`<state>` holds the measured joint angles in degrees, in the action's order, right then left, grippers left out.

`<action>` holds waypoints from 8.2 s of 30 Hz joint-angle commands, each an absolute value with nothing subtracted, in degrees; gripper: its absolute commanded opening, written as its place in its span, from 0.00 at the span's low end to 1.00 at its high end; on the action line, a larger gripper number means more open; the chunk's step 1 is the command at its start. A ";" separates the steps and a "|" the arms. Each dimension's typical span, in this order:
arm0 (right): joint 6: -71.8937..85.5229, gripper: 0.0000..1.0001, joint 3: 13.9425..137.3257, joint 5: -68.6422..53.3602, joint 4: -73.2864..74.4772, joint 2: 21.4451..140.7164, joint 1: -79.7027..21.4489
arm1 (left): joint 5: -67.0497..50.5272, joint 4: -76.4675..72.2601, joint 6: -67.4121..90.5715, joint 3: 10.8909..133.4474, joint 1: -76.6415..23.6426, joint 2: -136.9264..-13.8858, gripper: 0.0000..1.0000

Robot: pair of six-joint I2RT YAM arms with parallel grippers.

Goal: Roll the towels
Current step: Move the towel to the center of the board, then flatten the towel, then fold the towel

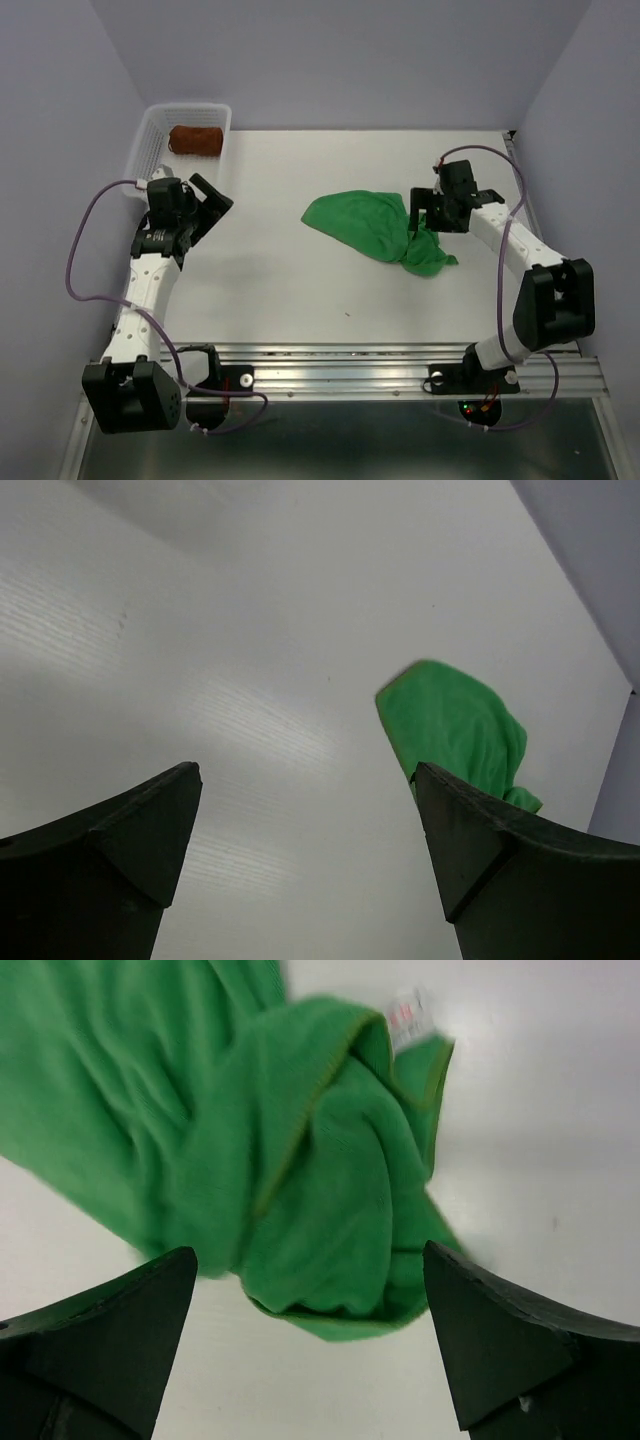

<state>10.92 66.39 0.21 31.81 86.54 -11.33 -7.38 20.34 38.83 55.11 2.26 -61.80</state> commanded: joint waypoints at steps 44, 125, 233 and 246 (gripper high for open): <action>29.27 1.00 57.66 8.18 34.80 73.91 0.35 | 2.72 18.98 31.03 85.78 -24.96 -122.52 0.59; 32.78 0.91 75.50 -10.90 17.75 107.75 -10.28 | 10.90 16.43 32.61 67.06 -20.39 -107.93 0.00; 17.66 0.01 101.68 -2.02 15.38 124.01 3.52 | 2.03 17.05 36.91 118.82 -10.64 -134.38 0.00; 20.48 0.01 86.50 -2.11 15.47 112.25 3.52 | 0.26 15.56 35.86 109.18 -9.76 -128.33 0.00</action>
<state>19.90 89.30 -2.61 16.53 118.76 2.68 -0.43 16.01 37.69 112.55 -10.74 -134.50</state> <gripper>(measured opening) 0.027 0.018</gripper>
